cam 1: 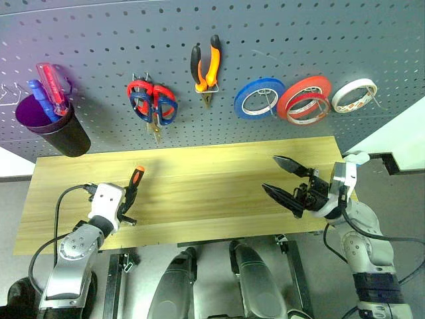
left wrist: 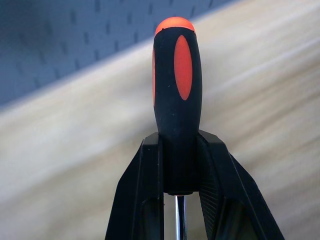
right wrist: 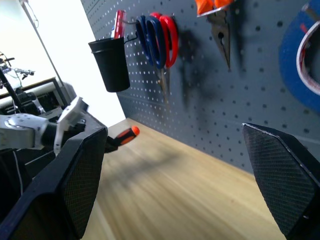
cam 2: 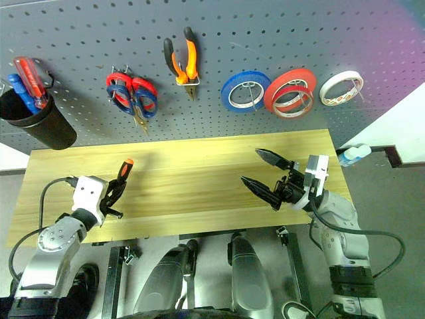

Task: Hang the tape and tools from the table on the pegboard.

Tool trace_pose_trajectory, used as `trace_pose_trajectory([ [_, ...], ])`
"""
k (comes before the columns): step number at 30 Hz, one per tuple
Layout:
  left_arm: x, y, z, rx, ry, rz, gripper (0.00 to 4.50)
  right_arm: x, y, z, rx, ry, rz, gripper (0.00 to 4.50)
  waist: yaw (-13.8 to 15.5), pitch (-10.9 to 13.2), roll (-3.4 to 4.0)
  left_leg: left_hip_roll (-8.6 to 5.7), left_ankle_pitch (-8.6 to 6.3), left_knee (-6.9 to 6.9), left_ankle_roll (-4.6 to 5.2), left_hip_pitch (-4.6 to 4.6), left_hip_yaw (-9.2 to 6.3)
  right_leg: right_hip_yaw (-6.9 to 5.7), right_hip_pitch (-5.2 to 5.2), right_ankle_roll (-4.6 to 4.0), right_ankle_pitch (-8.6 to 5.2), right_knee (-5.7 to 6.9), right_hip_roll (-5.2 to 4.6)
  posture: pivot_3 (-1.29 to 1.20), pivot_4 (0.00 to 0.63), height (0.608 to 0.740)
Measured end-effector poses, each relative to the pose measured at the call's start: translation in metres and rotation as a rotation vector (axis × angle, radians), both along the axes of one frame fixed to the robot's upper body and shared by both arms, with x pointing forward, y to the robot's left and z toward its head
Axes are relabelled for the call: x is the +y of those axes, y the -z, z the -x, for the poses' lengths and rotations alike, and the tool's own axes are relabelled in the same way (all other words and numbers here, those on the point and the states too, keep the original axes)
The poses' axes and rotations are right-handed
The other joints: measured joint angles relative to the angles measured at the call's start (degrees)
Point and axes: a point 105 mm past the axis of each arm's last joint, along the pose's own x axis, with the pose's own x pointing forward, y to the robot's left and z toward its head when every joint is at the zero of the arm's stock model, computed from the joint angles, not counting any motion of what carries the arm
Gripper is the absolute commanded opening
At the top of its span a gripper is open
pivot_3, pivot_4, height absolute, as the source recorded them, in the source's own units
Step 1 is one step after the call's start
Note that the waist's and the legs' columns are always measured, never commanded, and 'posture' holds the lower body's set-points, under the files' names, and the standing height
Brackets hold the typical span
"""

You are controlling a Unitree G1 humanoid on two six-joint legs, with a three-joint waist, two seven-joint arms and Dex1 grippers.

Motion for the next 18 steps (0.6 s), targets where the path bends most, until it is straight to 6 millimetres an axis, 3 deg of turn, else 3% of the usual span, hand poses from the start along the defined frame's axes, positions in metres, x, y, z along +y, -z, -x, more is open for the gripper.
trace_pose_trajectory([
  [6,-0.009,-0.02,0.001,-0.161,0.016,-0.011,0.54,0.005,-0.003,-0.012,-0.032,-0.008,0.003,4.5,0.1,-2.2,0.02,-0.02,0.02,0.04,-0.03,-0.02,0.01,-0.01,-0.03,-0.02,0.02,0.03,0.0,-0.06,0.173,0.74],
  [10,-0.01,-0.044,-0.003,-0.299,-0.003,-0.004,0.54,0.008,-0.013,-0.016,-0.069,-0.015,0.007,4.5,0.6,-4.0,-0.04,-0.02,0.04,0.06,-0.05,0.07,0.01,-0.05,0.05,-0.07,0.06,0.08,0.03,-0.05,0.147,0.74],
  [18,-0.003,-0.079,-0.009,-0.474,-0.047,-0.005,0.54,0.008,-0.008,-0.02,-0.054,-0.024,-0.008,4.5,1.7,-7.1,-0.01,-0.03,0.05,0.15,-0.06,0.33,0.01,-0.11,0.36,-0.06,0.13,0.08,0.07,-0.04,0.102,0.74],
])
